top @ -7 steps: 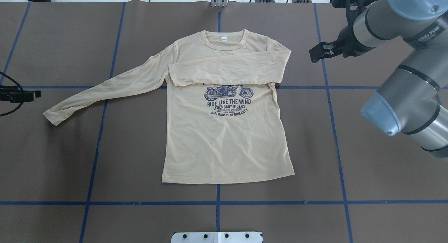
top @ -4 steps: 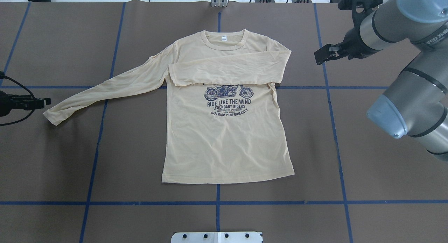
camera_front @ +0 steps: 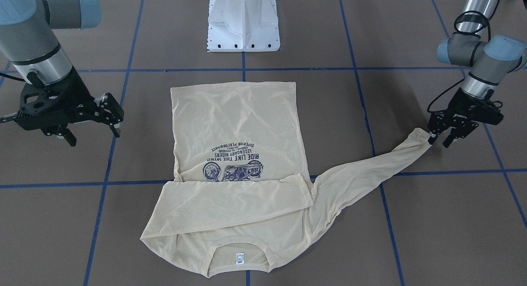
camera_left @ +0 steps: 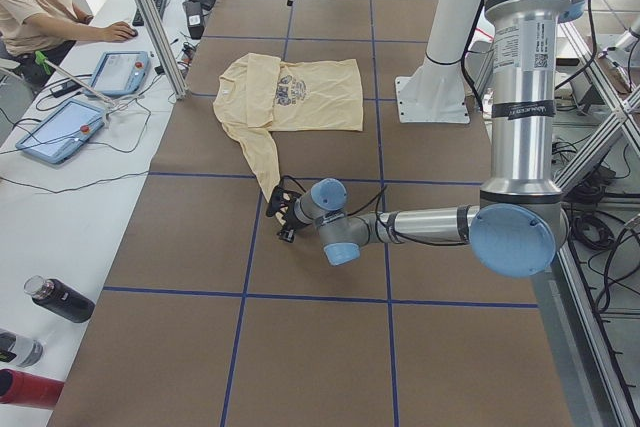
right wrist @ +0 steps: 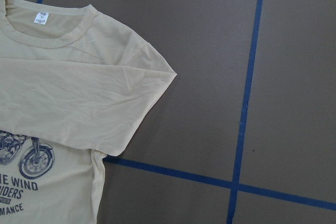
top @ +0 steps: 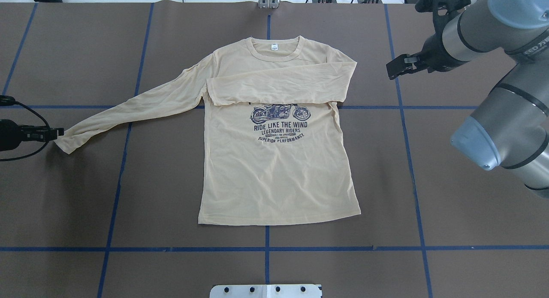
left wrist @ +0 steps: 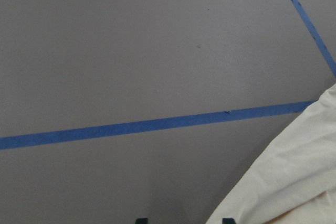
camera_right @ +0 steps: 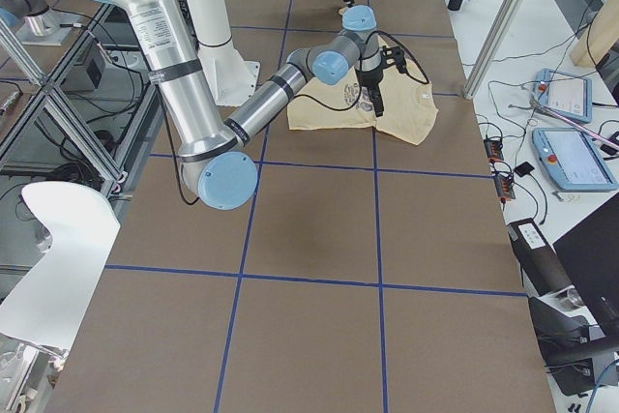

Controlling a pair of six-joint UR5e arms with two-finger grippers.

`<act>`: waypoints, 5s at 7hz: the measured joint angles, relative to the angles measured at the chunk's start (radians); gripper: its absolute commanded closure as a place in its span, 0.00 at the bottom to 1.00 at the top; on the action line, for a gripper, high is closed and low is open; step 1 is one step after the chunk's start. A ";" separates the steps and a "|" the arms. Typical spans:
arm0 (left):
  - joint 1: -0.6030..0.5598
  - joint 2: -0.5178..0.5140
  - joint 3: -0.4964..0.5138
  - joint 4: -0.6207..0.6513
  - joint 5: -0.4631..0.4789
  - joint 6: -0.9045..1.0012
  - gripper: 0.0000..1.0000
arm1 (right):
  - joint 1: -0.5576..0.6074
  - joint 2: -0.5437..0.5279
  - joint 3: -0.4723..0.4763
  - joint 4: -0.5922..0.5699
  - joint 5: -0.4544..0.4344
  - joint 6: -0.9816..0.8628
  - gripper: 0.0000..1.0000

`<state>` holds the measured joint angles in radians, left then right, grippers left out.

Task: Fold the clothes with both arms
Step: 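Grasp the cuff of the other sleeve with the left gripper, then fold the held sleeve across the shirt front with the left gripper and release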

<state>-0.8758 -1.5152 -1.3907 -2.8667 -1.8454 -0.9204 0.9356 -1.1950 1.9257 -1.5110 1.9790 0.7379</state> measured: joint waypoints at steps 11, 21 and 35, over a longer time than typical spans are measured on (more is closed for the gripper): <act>0.037 0.011 -0.019 0.000 0.006 0.011 1.00 | -0.001 -0.001 0.001 0.000 -0.002 0.008 0.00; 0.059 -0.747 -0.151 0.950 -0.007 -0.164 1.00 | -0.004 0.004 -0.005 0.005 -0.013 0.015 0.00; 0.256 -1.316 0.563 0.637 0.164 -0.502 0.00 | -0.004 -0.003 -0.001 0.027 -0.002 0.002 0.00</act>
<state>-0.6200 -2.8315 -0.8275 -2.2300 -1.6813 -1.4228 0.9316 -1.1979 1.9250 -1.4842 1.9769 0.7401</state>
